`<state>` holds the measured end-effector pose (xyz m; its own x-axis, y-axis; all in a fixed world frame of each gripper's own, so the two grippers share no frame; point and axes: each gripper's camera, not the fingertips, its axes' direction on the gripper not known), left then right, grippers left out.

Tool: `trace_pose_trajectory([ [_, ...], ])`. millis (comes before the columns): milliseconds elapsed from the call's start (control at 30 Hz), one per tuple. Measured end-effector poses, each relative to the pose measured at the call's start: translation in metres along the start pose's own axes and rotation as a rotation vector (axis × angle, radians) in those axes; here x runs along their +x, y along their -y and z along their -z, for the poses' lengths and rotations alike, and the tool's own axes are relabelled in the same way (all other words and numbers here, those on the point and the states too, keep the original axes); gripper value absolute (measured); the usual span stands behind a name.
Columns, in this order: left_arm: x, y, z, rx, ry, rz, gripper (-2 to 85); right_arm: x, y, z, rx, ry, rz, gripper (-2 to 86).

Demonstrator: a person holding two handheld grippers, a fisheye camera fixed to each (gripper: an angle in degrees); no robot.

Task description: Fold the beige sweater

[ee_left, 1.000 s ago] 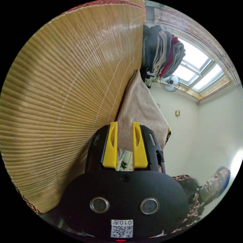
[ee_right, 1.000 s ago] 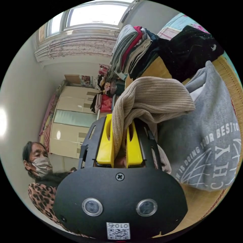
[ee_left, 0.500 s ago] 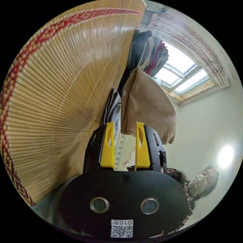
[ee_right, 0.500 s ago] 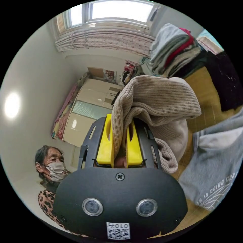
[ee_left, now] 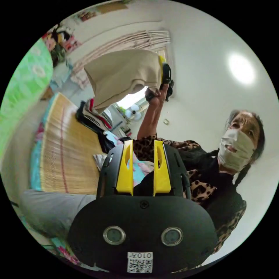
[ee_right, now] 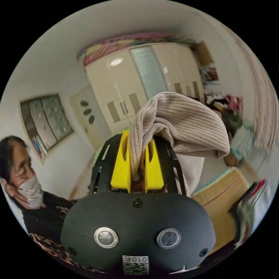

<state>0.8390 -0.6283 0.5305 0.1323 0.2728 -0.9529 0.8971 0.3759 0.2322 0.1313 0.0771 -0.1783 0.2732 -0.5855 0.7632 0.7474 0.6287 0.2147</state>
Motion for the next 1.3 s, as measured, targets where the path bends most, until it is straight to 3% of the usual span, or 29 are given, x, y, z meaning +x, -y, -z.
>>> trace_pose_trajectory([
  [67,0.046,-0.013,0.054,0.124,0.192,-0.013,10.4,-0.05,0.066,-0.078,-0.161,-0.06,0.167,9.0],
  [133,0.068,-0.034,0.092,0.239,0.27,0.011,10.3,-0.121,0.111,-0.199,-0.442,-0.074,0.377,11.7],
  [167,0.078,-0.051,0.116,0.321,0.308,0.06,10.1,-0.138,0.114,-0.227,-0.493,-0.071,0.427,11.8],
  [233,0.094,-0.082,0.147,0.45,0.361,0.113,9.9,-0.187,0.119,-0.299,-0.582,0.082,0.521,11.5],
  [333,0.127,-0.13,0.18,0.624,0.464,0.208,9.6,-0.201,0.133,-0.325,-0.603,0.433,0.485,10.8],
  [400,0.148,-0.146,0.188,0.683,0.519,0.224,9.5,-0.181,0.141,-0.329,-0.611,0.541,0.419,10.4],
  [500,0.174,-0.137,0.19,0.706,0.563,0.213,9.6,-0.109,0.156,-0.331,-0.547,0.39,0.272,10.1],
  [567,0.18,-0.098,0.183,0.636,0.568,0.18,9.6,-0.047,0.173,-0.335,-0.536,0.279,0.107,9.9],
  [633,0.177,-0.056,0.17,0.511,0.616,0.182,9.6,0.039,0.192,-0.344,-0.548,0.449,-0.182,10.3],
  [733,0.183,0.013,0.134,0.299,0.8,0.127,9.5,0.099,0.198,-0.353,-0.498,0.632,-0.376,12.8],
  [867,0.204,0.081,0.062,0.064,1.104,-0.017,9.4,0.123,0.206,-0.37,-0.544,0.717,-0.43,13.6],
  [1000,0.214,0.111,0.004,-0.075,1.202,-0.118,9.8,0.15,0.223,-0.378,-0.503,0.756,-0.486,12.8],
  [1167,0.221,0.145,-0.068,-0.295,1.512,-0.251,10.9,0.18,0.229,-0.384,-0.478,0.803,-0.539,9.2],
  [1300,0.216,0.167,-0.09,-0.421,1.596,-0.271,11.0,0.197,0.248,-0.376,-0.424,0.792,-0.555,7.4],
])
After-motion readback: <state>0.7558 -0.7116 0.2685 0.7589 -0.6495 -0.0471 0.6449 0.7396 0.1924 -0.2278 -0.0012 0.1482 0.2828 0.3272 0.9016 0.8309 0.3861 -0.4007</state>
